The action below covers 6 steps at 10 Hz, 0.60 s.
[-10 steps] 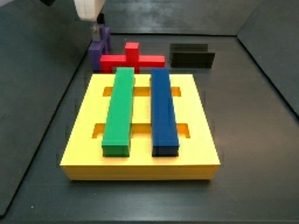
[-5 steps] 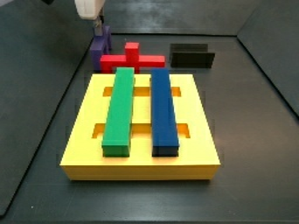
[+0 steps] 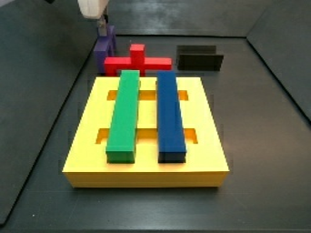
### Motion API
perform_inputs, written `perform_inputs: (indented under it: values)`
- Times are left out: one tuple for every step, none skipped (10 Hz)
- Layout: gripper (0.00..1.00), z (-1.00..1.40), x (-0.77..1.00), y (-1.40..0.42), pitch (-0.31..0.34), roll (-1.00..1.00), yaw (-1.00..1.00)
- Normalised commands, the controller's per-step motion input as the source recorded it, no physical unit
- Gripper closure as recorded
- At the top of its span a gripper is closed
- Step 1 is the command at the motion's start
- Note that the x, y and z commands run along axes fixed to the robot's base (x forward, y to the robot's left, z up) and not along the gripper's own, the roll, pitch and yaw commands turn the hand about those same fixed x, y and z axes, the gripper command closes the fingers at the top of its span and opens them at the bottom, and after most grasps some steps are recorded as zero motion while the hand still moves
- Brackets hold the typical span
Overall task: Pick up the purple object. Move up. Move to above the board. Insert the purple object.
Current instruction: Pick up the purple object.
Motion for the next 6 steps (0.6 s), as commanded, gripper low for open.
perform_inputs:
  values:
    - [1.00, 0.00, 0.00, 0.00, 0.000, 0.00, 0.00]
    - [1.00, 0.00, 0.00, 0.00, 0.000, 0.00, 0.00]
    - [1.00, 0.00, 0.00, 0.00, 0.000, 0.00, 0.00]
    - [1.00, 0.00, 0.00, 0.00, 0.000, 0.00, 0.00]
    - [1.00, 0.00, 0.00, 0.00, 0.000, 0.00, 0.00]
    - [1.00, 0.00, 0.00, 0.00, 0.000, 0.00, 0.00]
